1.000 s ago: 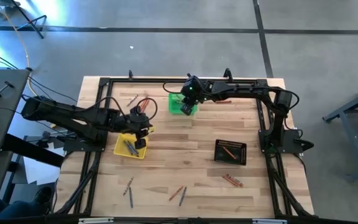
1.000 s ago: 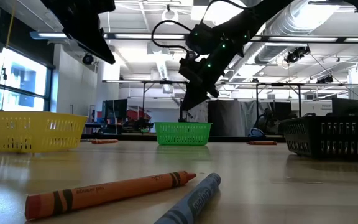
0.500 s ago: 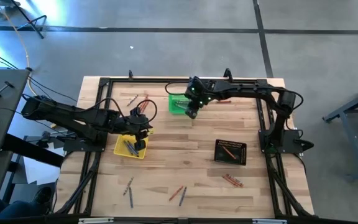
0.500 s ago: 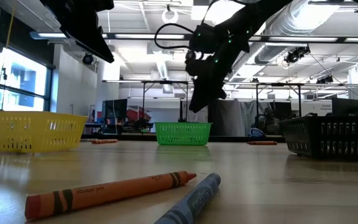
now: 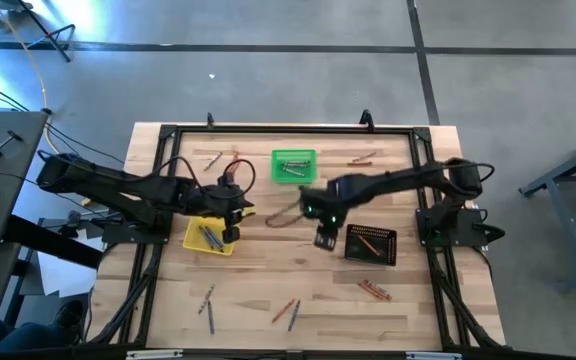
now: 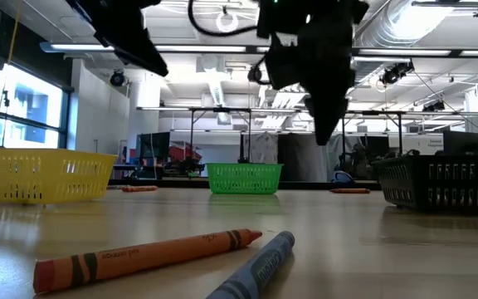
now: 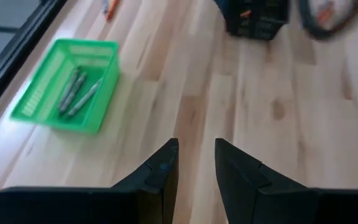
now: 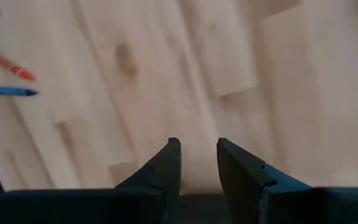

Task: Sort crayons
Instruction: Put the orange crayon into the black basket

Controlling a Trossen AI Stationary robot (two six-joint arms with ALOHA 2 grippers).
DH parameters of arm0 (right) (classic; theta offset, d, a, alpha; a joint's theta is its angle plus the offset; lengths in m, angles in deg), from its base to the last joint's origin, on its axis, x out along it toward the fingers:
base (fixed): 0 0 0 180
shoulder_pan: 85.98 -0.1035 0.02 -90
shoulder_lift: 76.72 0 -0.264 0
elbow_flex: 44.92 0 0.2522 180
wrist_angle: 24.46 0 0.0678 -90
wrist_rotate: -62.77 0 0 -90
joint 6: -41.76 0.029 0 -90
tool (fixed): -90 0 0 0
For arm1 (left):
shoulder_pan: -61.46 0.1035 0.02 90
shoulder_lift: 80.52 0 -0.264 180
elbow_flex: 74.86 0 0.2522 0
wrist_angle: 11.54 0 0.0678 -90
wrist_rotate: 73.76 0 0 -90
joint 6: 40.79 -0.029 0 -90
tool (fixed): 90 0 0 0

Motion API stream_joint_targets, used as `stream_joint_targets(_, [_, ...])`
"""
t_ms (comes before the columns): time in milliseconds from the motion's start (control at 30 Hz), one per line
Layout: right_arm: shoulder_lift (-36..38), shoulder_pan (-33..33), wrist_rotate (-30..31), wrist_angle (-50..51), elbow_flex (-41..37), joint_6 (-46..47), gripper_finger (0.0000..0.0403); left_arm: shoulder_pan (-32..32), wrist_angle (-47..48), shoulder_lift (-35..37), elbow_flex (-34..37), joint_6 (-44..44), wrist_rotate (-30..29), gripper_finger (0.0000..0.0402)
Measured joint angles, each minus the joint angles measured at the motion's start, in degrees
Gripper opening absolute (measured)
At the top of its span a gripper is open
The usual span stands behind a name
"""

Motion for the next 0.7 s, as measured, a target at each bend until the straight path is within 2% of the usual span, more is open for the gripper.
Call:
stream_joint_targets(267, [0.1,-12.6,2.2,0.0,0.0,18.2,0.0098,-1.2,-8.0,-3.8,0.0,-1.3,5.2,0.0090])
stream_joint_targets(700, [0.2,-31.6,7.2,0.0,0.0,50.2,0.0098,-10.5,-19.5,-8.6,0.0,-1.3,5.8,0.0090])
